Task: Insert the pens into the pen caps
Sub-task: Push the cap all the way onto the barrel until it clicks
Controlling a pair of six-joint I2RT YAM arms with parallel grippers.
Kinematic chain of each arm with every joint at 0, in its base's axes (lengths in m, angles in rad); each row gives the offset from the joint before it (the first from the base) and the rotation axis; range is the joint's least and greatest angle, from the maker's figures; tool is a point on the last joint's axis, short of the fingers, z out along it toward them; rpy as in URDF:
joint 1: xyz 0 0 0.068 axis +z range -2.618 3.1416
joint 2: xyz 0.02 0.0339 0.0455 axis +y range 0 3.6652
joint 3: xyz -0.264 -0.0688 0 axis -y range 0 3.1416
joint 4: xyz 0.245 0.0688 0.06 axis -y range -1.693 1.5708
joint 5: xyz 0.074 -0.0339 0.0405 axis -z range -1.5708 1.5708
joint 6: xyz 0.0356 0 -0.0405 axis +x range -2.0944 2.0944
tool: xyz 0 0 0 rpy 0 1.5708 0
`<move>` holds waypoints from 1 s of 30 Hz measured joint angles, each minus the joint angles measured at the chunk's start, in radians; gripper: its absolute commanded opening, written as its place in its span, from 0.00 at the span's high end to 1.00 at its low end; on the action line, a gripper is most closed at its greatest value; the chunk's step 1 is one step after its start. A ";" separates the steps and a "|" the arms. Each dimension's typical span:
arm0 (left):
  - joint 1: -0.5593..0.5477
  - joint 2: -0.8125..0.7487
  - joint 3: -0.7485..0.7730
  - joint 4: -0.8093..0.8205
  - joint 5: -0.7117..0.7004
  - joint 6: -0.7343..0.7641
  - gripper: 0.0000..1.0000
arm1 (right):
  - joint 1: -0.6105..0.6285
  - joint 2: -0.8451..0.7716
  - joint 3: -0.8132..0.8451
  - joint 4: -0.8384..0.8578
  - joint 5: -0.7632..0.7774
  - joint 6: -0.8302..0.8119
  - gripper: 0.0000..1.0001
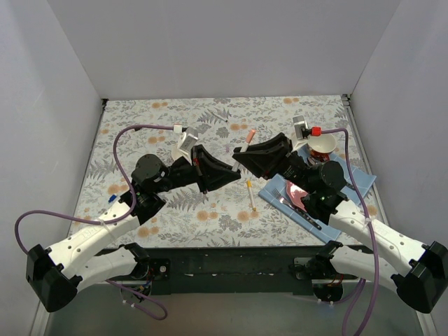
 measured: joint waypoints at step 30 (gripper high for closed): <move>-0.002 0.105 0.104 -0.030 0.057 0.042 1.00 | -0.002 -0.010 -0.016 -0.019 -0.055 -0.023 0.67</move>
